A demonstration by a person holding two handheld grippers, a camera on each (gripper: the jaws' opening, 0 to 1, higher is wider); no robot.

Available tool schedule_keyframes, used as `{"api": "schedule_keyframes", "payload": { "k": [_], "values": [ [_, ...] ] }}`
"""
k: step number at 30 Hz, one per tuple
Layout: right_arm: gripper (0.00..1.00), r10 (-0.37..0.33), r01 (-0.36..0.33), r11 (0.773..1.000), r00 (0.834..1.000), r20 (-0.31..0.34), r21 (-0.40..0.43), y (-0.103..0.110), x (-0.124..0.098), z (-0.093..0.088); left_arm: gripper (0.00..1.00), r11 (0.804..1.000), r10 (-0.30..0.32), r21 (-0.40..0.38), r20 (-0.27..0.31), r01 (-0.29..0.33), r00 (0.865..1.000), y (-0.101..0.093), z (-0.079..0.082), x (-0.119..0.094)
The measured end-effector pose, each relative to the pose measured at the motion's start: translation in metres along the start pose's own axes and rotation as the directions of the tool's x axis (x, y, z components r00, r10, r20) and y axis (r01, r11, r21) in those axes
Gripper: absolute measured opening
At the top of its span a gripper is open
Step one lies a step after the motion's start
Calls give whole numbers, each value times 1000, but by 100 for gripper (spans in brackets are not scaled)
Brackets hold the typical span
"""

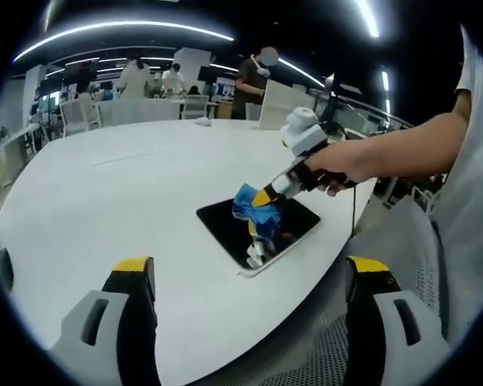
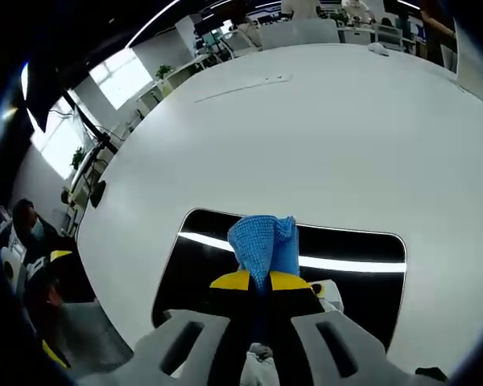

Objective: Wipe the mirror surface with the cleaning cloth until all visible marks leave the cleaned area.

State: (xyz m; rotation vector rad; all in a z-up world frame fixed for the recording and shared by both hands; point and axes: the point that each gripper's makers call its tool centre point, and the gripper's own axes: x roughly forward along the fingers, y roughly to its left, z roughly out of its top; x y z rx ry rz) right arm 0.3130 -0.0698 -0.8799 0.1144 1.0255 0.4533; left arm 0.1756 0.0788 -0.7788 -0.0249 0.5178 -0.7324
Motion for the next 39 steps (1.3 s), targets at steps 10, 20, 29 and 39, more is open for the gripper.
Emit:
{"api": "schedule_keyframes", "payload": {
  "k": [10, 20, 29, 39],
  "values": [
    [1, -16, 16, 1000, 1000, 5, -11, -6, 9, 15, 99, 1000, 10, 10, -6, -10, 1000, -1, 1, 0],
    [1, -29, 29, 999, 1000, 0, -37, -10, 17, 24, 99, 999, 22, 33, -17, -21, 1000, 2, -2, 2],
    [1, -10, 10, 999, 1000, 1, -44, -10, 16, 23, 99, 999, 27, 32, -11, -27, 1000, 2, -1, 2],
    [1, -3, 3, 999, 1000, 3, -53, -11, 11, 22, 98, 999, 30, 33, -15, -30, 999, 4, -3, 2]
  ]
}}
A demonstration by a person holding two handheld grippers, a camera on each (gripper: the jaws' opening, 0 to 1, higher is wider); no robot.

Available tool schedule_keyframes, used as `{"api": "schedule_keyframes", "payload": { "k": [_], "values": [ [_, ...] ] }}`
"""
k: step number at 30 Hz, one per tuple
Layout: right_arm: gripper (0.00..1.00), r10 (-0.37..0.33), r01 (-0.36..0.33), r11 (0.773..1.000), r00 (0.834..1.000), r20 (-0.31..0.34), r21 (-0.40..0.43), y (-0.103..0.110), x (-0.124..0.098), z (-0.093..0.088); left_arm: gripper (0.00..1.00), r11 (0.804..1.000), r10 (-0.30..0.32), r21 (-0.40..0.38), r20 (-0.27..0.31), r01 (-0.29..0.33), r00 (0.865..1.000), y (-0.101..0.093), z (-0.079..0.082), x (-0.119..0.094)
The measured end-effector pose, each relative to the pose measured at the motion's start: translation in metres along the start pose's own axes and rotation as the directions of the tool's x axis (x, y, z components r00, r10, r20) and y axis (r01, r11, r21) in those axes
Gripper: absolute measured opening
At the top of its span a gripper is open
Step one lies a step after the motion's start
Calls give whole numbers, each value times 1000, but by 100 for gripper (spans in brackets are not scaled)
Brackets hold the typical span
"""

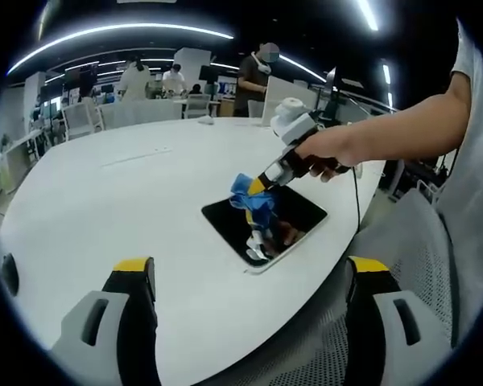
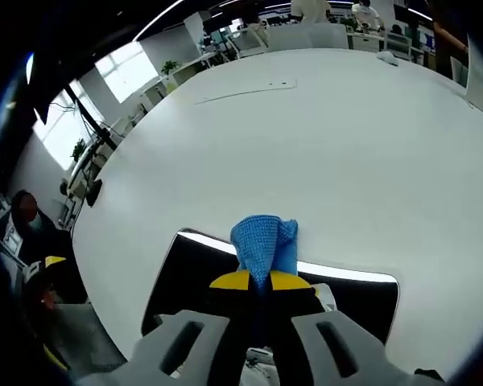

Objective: Wipe the mirror surface with the cleaning cloth until all visible marks leave the cleaned area.

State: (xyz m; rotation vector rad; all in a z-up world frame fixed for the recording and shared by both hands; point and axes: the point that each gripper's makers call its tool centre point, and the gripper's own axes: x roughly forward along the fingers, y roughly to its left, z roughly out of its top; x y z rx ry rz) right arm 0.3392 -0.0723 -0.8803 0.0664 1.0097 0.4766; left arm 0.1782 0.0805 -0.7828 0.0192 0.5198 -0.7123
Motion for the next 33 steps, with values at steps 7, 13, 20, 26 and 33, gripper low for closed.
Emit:
{"api": "schedule_keyframes", "payload": {
  "k": [7, 13, 20, 26, 33],
  "values": [
    [2, -2, 2, 1000, 1000, 9, 13, -10, -1, 1, 98, 1000, 5, 16, -10, -5, 1000, 0, -1, 1],
    [4, -16, 16, 1000, 1000, 20, 18, -20, -6, 0, 97, 1000, 7, 16, -9, -7, 1000, 0, -1, 0],
    [1, -30, 29, 999, 999, 31, 39, -32, -12, -1, 97, 1000, 10, 22, -10, -10, 1000, 0, -1, 0],
    [1, -40, 39, 998, 999, 33, 46, -33, -21, -3, 96, 1000, 10, 22, -11, -9, 1000, -1, -1, 0],
    [0, -85, 84, 995, 996, 18, 55, -56, -31, -8, 96, 1000, 14, 25, -11, -14, 1000, -1, 0, -1]
  ]
}}
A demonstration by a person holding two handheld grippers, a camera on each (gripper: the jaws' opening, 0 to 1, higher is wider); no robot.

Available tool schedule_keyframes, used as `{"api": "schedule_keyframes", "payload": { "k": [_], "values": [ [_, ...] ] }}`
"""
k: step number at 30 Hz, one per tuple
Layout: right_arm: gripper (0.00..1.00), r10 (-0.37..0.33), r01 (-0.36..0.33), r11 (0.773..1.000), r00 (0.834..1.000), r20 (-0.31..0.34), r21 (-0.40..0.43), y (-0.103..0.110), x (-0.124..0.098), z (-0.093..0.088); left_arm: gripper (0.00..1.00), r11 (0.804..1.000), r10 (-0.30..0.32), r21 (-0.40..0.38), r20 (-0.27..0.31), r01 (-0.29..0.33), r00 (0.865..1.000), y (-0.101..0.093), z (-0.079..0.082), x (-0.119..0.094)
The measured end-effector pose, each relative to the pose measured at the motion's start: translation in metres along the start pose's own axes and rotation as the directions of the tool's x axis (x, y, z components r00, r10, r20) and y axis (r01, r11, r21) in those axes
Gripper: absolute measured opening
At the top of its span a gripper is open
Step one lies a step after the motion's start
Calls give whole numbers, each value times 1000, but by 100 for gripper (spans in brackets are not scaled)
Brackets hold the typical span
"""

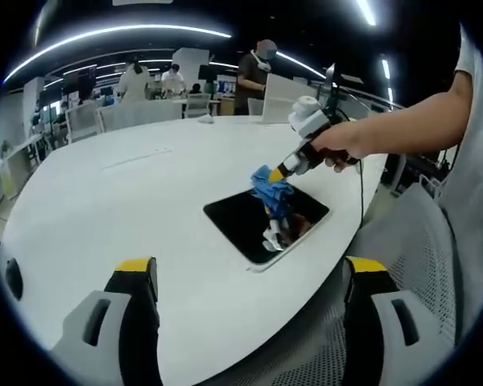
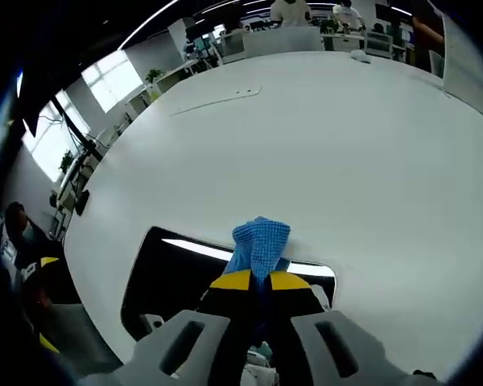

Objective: Wipe the mirror surface with the cleaning cloth until all visible marks leave the cleaned area.

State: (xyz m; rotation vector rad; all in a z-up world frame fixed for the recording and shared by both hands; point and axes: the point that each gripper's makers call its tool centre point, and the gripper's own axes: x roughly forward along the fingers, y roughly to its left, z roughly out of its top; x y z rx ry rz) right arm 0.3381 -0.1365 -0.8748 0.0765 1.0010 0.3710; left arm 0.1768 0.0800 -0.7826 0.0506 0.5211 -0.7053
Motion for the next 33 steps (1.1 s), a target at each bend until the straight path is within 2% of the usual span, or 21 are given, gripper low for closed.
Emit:
{"api": "schedule_keyframes", "payload": {
  "k": [3, 6, 15, 23, 33],
  "values": [
    [0, -23, 23, 1000, 1000, -8, 9, -16, 0, -3, 96, 1000, 1, 1, 1, -1, 1000, 2, -2, 0],
    [0, -25, 26, 999, 1000, -7, 21, -21, -3, -5, 96, 1000, 1, 2, 1, -1, 1000, 2, -2, 0],
    [0, -40, 40, 999, 999, -4, -13, -14, -4, -5, 95, 1000, 2, 3, -2, -2, 1000, 4, -4, 1],
    [0, -23, 23, 1000, 1000, -7, 1, -11, -4, -13, 95, 1000, 4, 5, -2, -4, 1000, 5, -5, 1],
    [0, 34, -34, 999, 999, -36, 0, -3, -7, -34, 95, 1000, 5, 8, -9, -5, 1000, 5, -6, 1]
  ]
}}
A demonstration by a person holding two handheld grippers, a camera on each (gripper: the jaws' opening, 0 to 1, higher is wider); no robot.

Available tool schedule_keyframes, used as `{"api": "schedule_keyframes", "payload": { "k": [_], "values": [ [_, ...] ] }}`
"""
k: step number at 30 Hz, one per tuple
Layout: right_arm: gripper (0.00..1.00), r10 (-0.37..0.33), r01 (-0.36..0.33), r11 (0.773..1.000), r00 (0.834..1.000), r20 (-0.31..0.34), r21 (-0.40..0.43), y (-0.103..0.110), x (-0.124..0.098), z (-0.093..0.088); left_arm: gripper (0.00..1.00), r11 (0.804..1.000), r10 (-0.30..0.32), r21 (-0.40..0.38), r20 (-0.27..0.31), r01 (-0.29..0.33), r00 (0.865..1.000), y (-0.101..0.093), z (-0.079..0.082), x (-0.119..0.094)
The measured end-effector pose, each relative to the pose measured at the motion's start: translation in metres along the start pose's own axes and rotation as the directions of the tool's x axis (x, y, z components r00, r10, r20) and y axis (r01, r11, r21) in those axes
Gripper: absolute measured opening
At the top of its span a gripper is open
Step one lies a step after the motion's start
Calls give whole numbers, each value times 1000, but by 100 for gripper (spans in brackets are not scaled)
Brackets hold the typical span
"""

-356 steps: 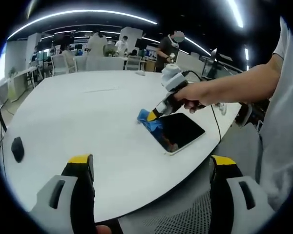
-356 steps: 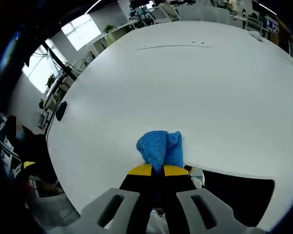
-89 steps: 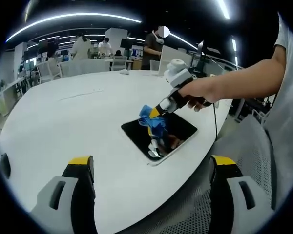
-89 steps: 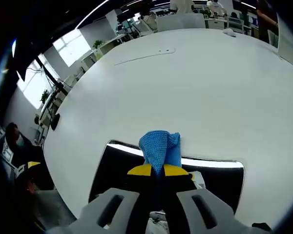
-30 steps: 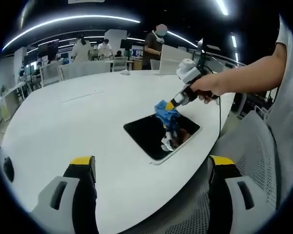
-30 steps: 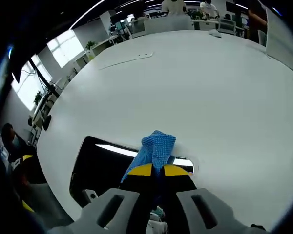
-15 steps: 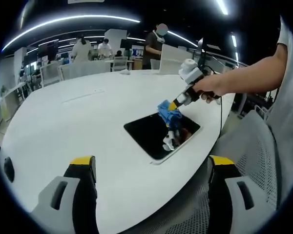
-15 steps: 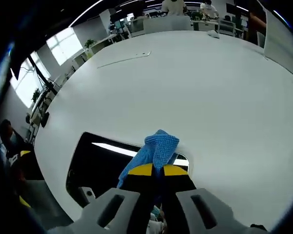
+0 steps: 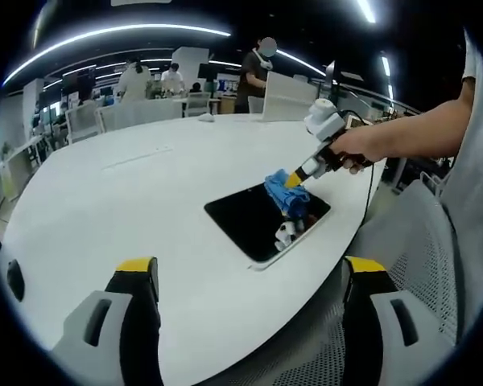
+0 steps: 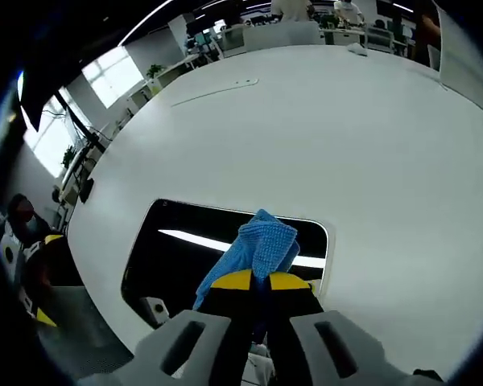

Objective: Wipe the mirror surface with the cleaning cloth until all visible marks leave the cleaned area.

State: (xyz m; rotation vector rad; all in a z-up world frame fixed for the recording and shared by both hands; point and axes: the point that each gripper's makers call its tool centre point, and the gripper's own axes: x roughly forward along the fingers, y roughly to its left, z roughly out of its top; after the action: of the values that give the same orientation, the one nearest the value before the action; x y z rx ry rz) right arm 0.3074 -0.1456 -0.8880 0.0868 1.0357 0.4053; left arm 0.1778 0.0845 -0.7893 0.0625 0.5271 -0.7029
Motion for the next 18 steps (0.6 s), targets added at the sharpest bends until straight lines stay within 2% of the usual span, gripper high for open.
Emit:
{"api": "schedule_keyframes", "payload": {
  "k": [12, 18],
  "values": [
    [0, 59, -58, 996, 998, -21, 61, 17, -16, -28, 94, 1000, 4, 2, -3, -4, 1000, -1, 0, 0],
    [0, 74, -72, 996, 997, -29, 57, 26, -26, -39, 94, 1000, 4, 3, -5, -4, 1000, 0, -1, 0]
  ]
}}
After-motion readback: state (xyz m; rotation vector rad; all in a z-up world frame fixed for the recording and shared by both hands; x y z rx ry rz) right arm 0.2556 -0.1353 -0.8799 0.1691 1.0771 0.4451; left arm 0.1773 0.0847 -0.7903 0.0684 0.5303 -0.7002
